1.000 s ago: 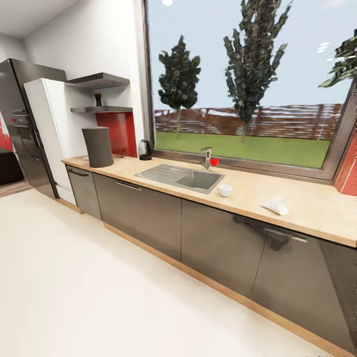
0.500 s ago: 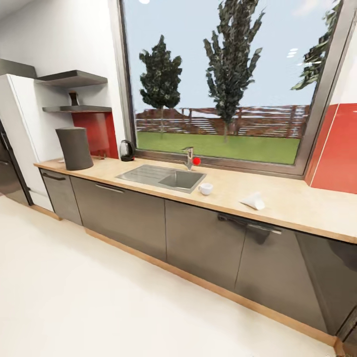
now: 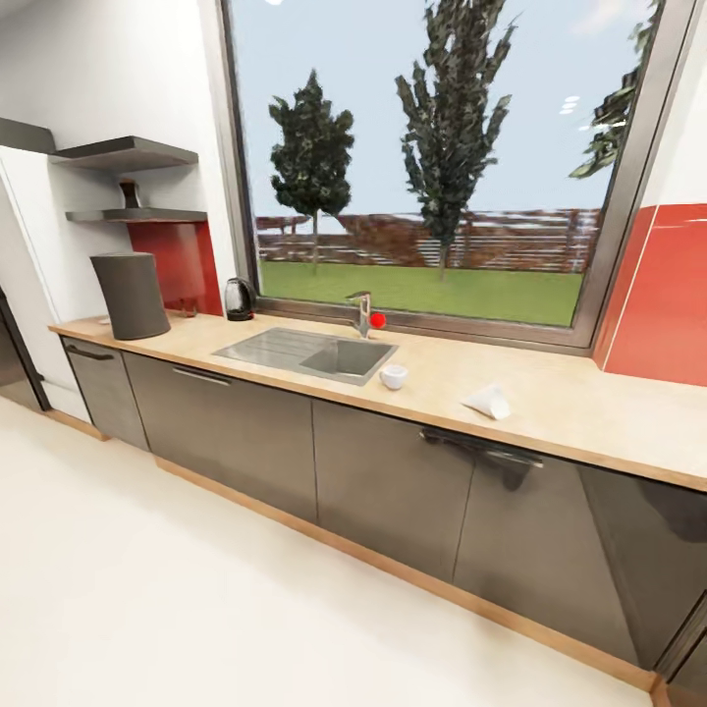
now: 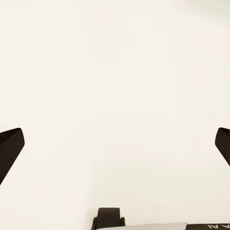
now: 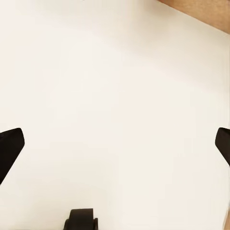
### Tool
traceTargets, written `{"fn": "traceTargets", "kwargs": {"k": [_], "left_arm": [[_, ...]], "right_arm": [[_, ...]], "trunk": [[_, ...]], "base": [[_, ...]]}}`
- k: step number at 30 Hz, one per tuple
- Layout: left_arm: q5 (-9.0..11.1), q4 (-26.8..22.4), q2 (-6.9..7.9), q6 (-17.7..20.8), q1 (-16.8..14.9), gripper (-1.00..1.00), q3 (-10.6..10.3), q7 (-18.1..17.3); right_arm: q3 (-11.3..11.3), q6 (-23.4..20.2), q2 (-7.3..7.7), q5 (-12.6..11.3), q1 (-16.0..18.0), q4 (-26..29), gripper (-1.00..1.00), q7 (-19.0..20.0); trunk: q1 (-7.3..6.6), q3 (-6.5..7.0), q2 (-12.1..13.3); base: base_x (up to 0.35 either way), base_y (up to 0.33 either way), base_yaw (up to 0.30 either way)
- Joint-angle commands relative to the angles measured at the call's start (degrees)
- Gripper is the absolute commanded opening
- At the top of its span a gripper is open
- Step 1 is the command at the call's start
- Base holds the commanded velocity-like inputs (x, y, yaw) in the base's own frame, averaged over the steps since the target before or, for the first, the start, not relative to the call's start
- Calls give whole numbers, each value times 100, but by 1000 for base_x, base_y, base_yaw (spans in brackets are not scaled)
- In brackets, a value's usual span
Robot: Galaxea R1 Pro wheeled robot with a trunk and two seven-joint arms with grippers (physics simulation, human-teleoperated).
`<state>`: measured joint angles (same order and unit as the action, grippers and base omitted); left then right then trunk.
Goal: Set up a coffee station on the kitchen countertop: keep the coffee maker on the countertop, move the bottle of coffee from the kitchen shelf to the counter next to the coffee maker, place a paper coffee filter on top of the coffee maker, put the saucer next to the coffee maker with the coffee cup on the saucer, and place the electric kettle next to the coffee maker.
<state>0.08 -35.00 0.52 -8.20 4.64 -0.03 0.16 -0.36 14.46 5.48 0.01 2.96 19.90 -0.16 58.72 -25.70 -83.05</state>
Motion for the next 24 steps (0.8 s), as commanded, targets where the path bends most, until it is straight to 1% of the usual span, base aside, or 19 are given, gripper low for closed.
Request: {"fn": "traceTargets", "kwargs": {"k": [1,8,10,12,13,14,15,17,18,19,20,23,24], "left_arm": [[1,-6,0,-10,1,100,1,2],[-1,-6,4,-13,1,100,4,2],[0,-6,6,-14,1,100,8,2],[0,-5,8,-14,1,100,9,2],[-1,0,8,-15,1,100,10,2],[-2,2,8,-15,1,100,12,2],[-4,7,9,-15,1,100,15,2],[-6,13,9,-16,1,100,17,2],[-6,19,9,-26,1,100,20,2],[-7,21,9,-41,1,100,22,2],[-9,24,9,-104,1,100,24,2],[-13,33,9,-197,1,100,31,2],[-14,56,9,-232,1,100,30,2]], "right_arm": [[-1,20,-2,4,3,-4,100,-2],[9,65,-3,0,3,51,100,-5],[14,102,-3,-4,3,215,100,-3],[14,131,-1,2,3,577,100,1],[12,143,2,1,1,934,100,5],[12,145,2,-1,0,1150,100,12],[11,140,4,-4,-2,1616,100,44],[10,122,4,-6,-4,2106,100,101],[10,83,5,-4,-4,2587,100,189],[12,47,5,-1,-5,2831,100,248],[14,-117,5,2,-5,3367,100,411],[15,-622,17,5,-4,4248,100,783],[11,-1055,21,6,-5,4844,100,1130]], "trunk": [[0,-5,-2],[0,-5,-2],[0,-5,-2],[0,-5,-2],[0,-5,-2],[0,-5,-2],[0,-5,-2],[0,-5,-2],[0,-5,-2],[0,-5,-2],[0,-5,-2],[0,-5,-2],[0,-5,-2]], "base": [[23,-25,0],[8,-9,0],[0,0,0],[0,0,0],[0,0,0],[0,0,0],[0,0,0],[0,0,0],[0,0,0],[0,0,0],[0,0,0],[0,0,0],[0,0,0]]}}
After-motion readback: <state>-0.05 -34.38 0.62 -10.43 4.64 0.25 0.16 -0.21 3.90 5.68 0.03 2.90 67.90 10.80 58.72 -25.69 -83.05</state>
